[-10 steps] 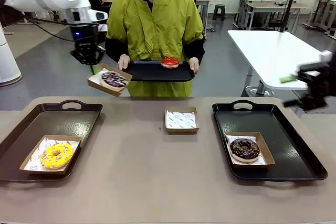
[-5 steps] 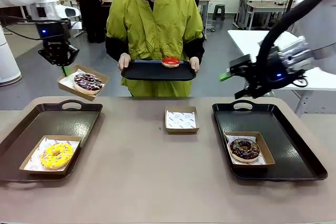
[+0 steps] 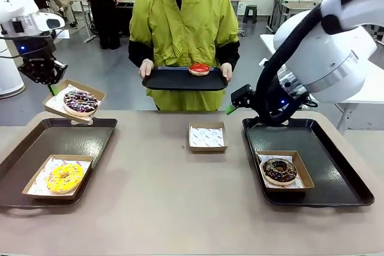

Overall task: Individually package the donuts and arrange them on the tray.
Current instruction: Place the picked Paper togo box on the Handle tray while simultaneously picking up another Paper togo box from the table with the other hand.

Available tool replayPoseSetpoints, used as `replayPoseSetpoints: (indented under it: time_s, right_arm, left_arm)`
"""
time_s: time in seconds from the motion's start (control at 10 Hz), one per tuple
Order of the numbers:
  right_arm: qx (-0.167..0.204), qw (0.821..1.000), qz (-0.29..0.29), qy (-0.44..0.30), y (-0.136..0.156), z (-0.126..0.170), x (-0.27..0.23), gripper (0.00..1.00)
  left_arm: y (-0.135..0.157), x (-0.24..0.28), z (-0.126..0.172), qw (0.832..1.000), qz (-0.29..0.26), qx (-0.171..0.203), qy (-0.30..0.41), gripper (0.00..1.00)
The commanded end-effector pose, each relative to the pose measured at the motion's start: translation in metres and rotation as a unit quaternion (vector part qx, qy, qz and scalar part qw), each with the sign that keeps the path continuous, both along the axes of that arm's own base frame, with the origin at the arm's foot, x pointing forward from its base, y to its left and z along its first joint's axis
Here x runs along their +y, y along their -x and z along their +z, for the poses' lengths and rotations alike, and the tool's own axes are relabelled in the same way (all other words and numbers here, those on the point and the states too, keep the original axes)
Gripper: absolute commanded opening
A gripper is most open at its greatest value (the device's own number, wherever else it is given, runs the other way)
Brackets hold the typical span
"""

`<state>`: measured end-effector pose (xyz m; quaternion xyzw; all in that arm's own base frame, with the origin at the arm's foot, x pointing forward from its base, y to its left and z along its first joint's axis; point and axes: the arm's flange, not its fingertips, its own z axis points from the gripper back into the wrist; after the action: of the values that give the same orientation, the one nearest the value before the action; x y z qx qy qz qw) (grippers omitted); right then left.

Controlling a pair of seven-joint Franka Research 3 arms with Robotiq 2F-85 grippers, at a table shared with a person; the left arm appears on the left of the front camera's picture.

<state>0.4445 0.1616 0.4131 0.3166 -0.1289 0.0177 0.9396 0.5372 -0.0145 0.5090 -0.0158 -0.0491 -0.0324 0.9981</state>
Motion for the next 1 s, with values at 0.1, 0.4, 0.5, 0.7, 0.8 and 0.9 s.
replayPoseSetpoints:
  time_s: [0.1,0.4,0.5,0.7,0.8,0.9]
  right_arm:
    - [0.0,1.0,0.0,0.0,0.0,0.0,0.0,1.0]
    - [0.0,1.0,0.0,0.0,0.0,0.0,0.0,1.0]
    - [0.0,1.0,0.0,0.0,0.0,0.0,0.0,1.0]
    - [0.0,1.0,0.0,0.0,0.0,0.0,0.0,1.0]
    - [0.002,1.0,0.0,-0.003,-0.001,-0.001,-0.001,1.0]
    - [-0.001,0.999,-0.01,0.035,-0.006,-0.006,0.012,1.0]
  left_arm:
    - [-0.002,0.004,-0.016,1.0,-0.002,-0.006,0.012,0.01]
    - [0.001,0.007,-0.007,1.0,0.005,0.0,0.0,0.01]
    - [0.001,0.007,-0.007,1.0,0.005,0.0,0.0,0.01]
    - [0.001,0.007,-0.007,1.0,0.005,0.0,0.0,0.01]
    - [0.0,0.007,-0.011,1.0,0.005,0.0,0.001,0.01]
    - [-0.018,0.014,-0.02,0.999,0.02,0.029,0.018,0.01]
